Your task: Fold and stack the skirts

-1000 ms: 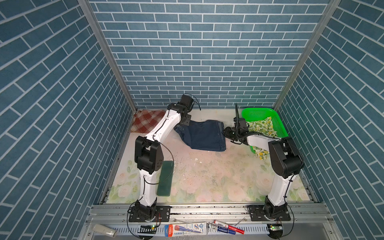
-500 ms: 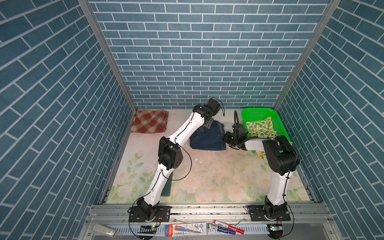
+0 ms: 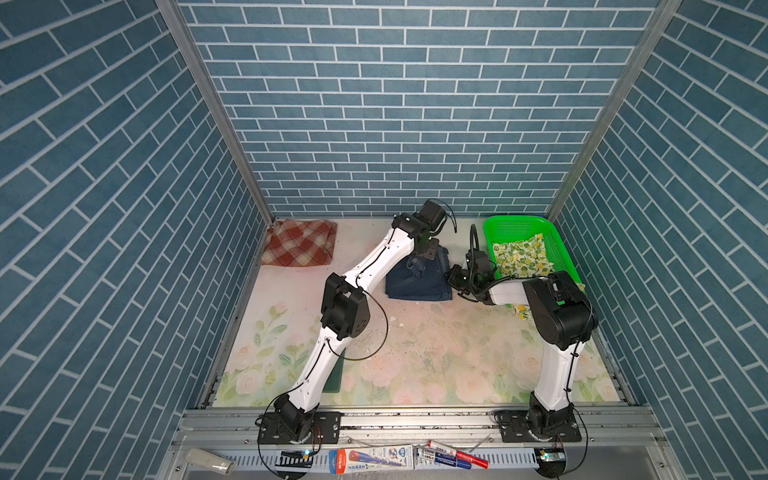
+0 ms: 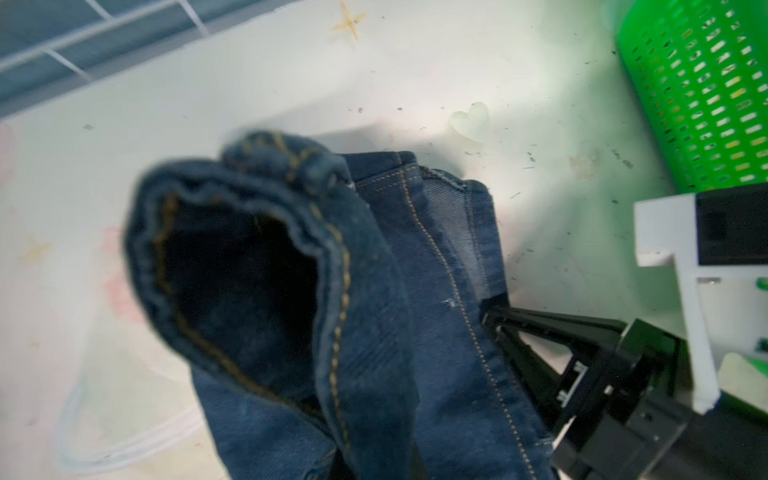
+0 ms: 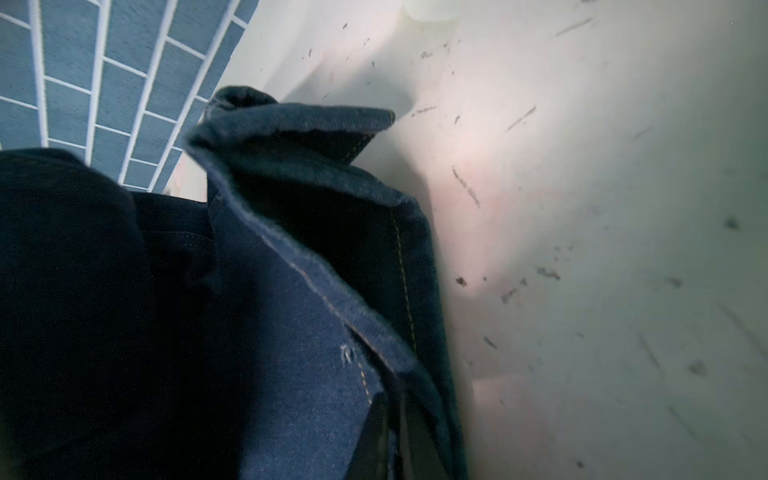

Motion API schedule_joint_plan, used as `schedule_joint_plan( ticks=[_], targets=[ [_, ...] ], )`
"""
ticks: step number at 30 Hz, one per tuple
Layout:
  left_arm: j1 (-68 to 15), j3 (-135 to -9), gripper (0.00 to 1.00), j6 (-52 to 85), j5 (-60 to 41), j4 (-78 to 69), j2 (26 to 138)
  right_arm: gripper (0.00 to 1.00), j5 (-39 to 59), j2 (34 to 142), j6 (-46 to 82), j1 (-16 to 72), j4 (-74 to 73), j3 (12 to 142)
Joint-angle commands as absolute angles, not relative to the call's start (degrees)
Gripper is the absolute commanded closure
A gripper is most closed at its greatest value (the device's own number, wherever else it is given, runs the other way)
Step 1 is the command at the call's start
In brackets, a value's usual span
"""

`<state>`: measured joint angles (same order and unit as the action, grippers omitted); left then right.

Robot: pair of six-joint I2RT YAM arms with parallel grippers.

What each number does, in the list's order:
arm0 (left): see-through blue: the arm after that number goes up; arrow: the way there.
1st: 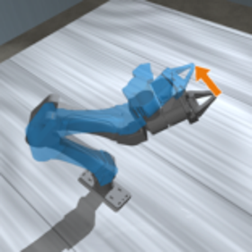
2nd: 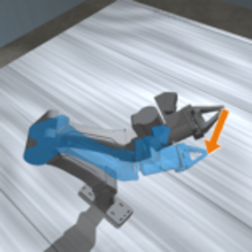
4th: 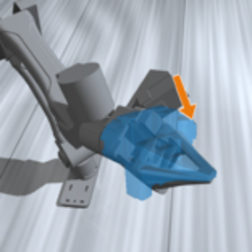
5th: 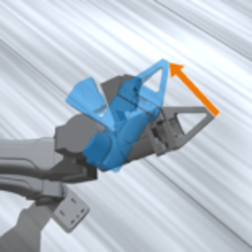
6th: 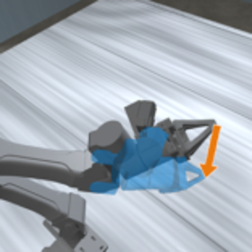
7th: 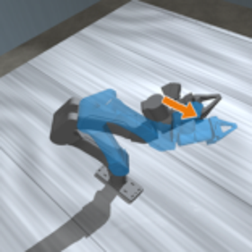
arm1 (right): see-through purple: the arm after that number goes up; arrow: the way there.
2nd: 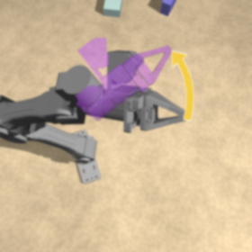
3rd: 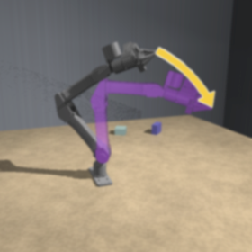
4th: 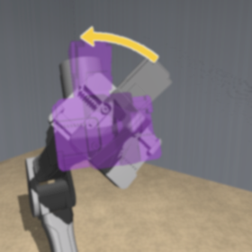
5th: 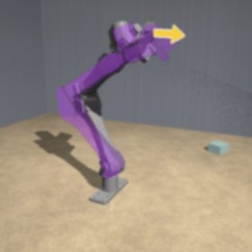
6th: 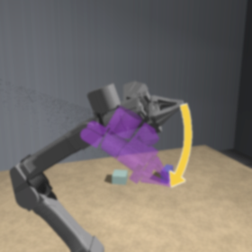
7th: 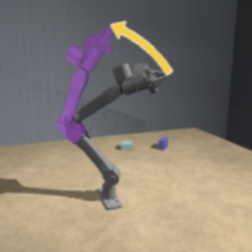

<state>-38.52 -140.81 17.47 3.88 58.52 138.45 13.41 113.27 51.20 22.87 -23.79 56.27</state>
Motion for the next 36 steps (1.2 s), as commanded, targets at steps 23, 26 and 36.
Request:
schedule_joint_plan(
  ticks=[23,26,36],
  targets=[
    [-39.0,-138.2,0.01,23.5,-8.3,47.5,138.9,0.51,6.6,96.6,45.7,20.3,-18.0,44.9],
    [-38.3,-135.9,0.0,23.3,-8.9,46.3,135.6,0.49,7.4,96.9,45.4,19.8,-18.2,45.5],
    [-29.9,-107.9,0.0,25.9,-12.2,34.1,117.7,0.44,7.6,96.7,43.0,19.1,-15.7,48.5]
  ],
)
